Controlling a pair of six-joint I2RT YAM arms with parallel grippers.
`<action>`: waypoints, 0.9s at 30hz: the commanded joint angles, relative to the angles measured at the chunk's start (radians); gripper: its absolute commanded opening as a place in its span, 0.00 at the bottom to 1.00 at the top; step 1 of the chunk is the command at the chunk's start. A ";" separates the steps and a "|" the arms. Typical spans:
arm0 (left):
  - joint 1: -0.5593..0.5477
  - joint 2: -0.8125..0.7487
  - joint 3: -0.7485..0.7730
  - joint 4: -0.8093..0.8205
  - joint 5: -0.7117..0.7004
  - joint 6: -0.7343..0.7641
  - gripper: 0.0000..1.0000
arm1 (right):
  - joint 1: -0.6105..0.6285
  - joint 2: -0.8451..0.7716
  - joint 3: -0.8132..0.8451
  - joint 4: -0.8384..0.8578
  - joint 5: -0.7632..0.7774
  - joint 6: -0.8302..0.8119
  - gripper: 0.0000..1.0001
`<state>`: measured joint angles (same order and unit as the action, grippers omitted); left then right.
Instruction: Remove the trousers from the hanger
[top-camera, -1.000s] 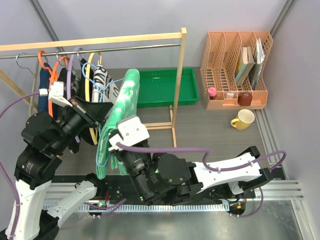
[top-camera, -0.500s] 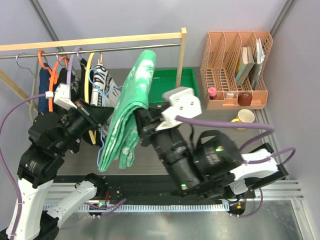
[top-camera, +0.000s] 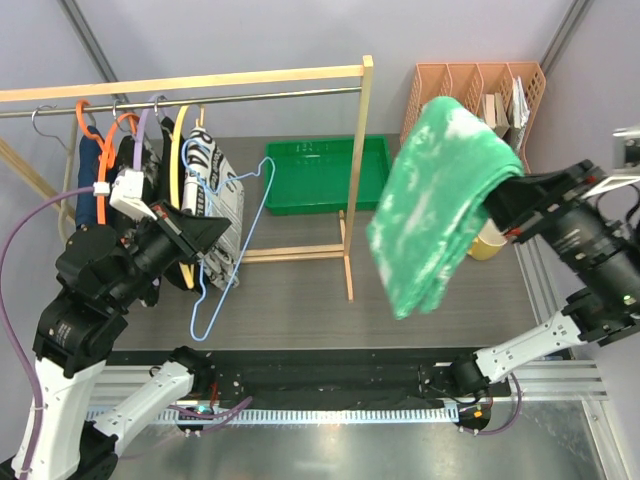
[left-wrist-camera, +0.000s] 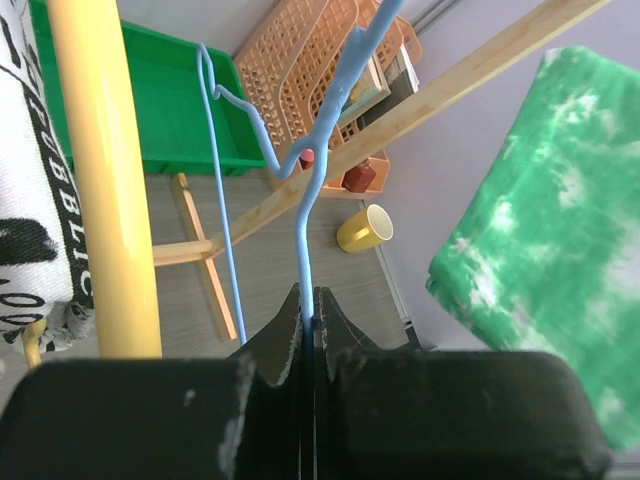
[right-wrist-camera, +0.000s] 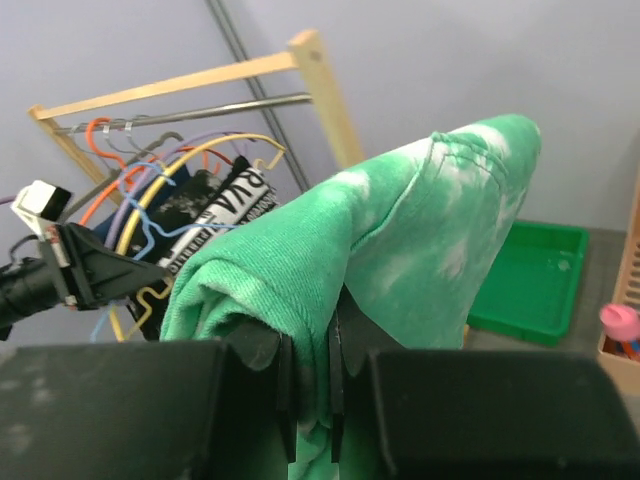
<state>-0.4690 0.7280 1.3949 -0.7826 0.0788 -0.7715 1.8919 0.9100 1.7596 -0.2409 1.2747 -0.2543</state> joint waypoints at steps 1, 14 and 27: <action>0.000 -0.002 0.047 0.023 0.007 0.044 0.01 | -0.002 -0.130 -0.104 -0.341 0.017 0.283 0.01; 0.000 -0.042 -0.008 -0.041 -0.051 0.067 0.00 | 0.027 -0.559 -0.505 -0.413 0.311 0.497 0.01; 0.000 -0.068 -0.004 -0.079 -0.062 0.124 0.01 | 0.247 -0.508 -0.483 -0.452 0.595 0.494 0.01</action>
<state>-0.4690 0.6735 1.3834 -0.8650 0.0261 -0.6949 2.1628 0.3164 1.2163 -0.7444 1.5036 0.2115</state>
